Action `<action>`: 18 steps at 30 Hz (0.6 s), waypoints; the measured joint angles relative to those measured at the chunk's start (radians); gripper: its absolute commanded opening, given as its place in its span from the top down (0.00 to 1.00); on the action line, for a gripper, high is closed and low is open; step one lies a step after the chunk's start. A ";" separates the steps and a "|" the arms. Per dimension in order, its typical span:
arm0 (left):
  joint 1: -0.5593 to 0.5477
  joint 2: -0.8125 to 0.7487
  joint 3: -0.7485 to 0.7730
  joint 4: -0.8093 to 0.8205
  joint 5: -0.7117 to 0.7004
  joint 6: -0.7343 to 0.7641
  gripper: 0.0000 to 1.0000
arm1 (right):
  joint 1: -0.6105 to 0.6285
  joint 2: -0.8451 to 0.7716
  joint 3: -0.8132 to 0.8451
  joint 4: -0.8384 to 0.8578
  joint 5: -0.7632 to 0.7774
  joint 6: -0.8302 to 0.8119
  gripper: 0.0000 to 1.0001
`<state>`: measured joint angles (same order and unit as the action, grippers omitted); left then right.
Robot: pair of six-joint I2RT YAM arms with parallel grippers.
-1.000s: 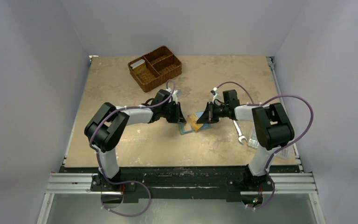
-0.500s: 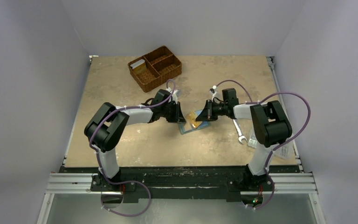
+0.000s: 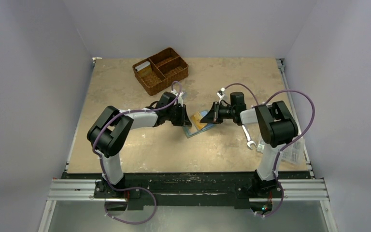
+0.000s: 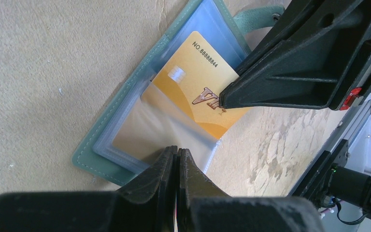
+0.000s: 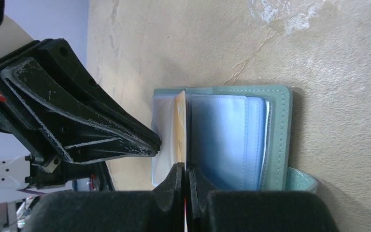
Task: Put the credit cards into the card holder
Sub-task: Insert the credit card into the card holder.
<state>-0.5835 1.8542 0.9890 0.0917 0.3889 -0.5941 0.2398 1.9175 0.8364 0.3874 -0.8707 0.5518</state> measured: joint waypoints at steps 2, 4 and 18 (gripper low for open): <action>0.000 0.000 0.000 0.000 -0.001 0.004 1.00 | -0.002 0.012 -0.004 0.023 -0.007 0.015 0.95; 0.000 0.000 0.000 0.001 -0.001 0.004 1.00 | -0.005 0.013 -0.014 0.040 -0.009 0.032 0.94; 0.000 -0.001 -0.032 0.066 0.006 -0.025 1.00 | -0.003 -0.077 -0.203 0.184 0.087 0.173 0.81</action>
<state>-0.5835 1.8534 0.9565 0.1581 0.3954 -0.6193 0.2371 1.8408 0.6334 0.5716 -0.7834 0.7246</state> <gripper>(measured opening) 0.050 0.202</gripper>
